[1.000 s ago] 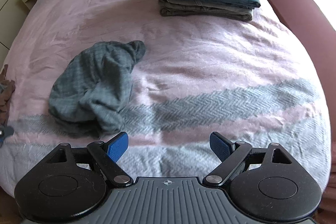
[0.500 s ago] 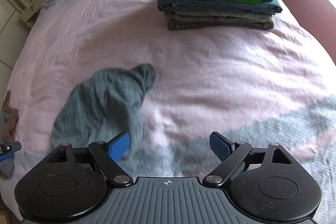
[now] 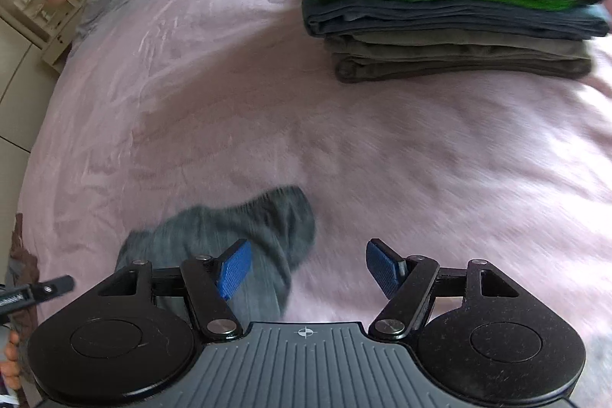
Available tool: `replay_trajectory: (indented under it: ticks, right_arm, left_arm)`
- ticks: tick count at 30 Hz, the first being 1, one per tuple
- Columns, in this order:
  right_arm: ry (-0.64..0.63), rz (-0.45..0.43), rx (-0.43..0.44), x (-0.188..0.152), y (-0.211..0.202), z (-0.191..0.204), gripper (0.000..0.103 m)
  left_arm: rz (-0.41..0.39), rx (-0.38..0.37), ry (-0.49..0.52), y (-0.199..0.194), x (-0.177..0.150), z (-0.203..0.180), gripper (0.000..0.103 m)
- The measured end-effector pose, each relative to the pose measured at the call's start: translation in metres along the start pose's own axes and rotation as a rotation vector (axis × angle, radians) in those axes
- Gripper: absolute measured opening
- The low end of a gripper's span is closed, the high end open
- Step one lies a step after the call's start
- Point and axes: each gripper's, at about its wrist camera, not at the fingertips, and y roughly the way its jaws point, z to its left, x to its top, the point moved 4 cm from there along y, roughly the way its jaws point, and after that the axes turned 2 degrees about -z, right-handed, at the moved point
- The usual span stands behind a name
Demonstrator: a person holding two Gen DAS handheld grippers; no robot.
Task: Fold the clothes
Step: 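Grasp the grey garment's waistband with the right gripper while the left gripper grasps it too, then lift the grey garment with both grippers and shake it out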
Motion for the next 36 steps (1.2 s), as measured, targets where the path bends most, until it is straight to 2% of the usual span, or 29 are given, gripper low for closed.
replay_trajectory:
  ticks: [6,9,10,11,12,13,14,15,16,19,23,26,32,36]
  right_arm:
    - [0.008,0.023,0.047,0.022,0.056,-0.002,0.07]
    - [0.044,0.066,0.064,0.022,0.081,-0.008,0.068]
    - [0.059,0.08,0.07,0.021,0.089,-0.01,0.063]
    - [0.072,0.092,0.088,0.02,0.095,-0.011,0.044]
    - [0.091,0.11,0.114,0.018,0.1,-0.012,0.035]
    - [0.105,0.118,0.122,0.017,0.101,-0.012,0.024]
    - [0.096,0.114,0.12,0.018,0.1,-0.012,0.017]
    - [0.08,0.098,0.121,0.019,0.095,-0.01,0.014]
    - [0.063,0.079,0.123,0.022,0.089,-0.007,0.004]
    - [0.028,-0.041,0.149,0.04,0.05,0.001,0.002]
    - [-0.038,-0.237,0.219,0.069,-0.025,0.023,0.002]
    - [-0.13,-0.358,0.263,0.083,-0.077,0.052,0.001]
    - [-0.256,-0.592,0.329,0.106,-0.172,0.111,0.001]
    - [-0.336,-0.702,0.323,0.106,-0.215,0.15,0.001]
  left_arm:
    - [0.031,-0.084,-0.004,0.052,0.014,-0.008,0.062]
    - [0.075,-0.131,-0.034,0.075,0.014,-0.008,0.062]
    - [0.087,-0.147,-0.049,0.08,0.013,-0.007,0.061]
    - [0.099,-0.162,-0.064,0.085,0.012,-0.007,0.059]
    - [0.111,-0.178,-0.079,0.09,0.01,-0.007,0.052]
    - [0.113,-0.197,-0.083,0.092,0.009,-0.008,0.034]
    - [0.112,-0.226,-0.08,0.092,0.007,-0.01,0.025]
    - [0.112,-0.238,-0.078,0.091,0.006,-0.011,0.009]
    - [0.091,-0.249,-0.082,0.083,0.01,-0.01,0.002]
    - [0.024,-0.285,-0.092,0.06,0.021,-0.004,0.0]
    - [-0.178,-0.363,-0.081,-0.015,0.054,0.004,0.0]
    - [-0.333,-0.386,0.004,-0.084,0.078,-0.002,0.0]
    - [-0.584,-0.408,0.114,-0.208,0.11,-0.014,0.0]
    - [-0.695,-0.392,0.192,-0.268,0.115,-0.026,0.0]
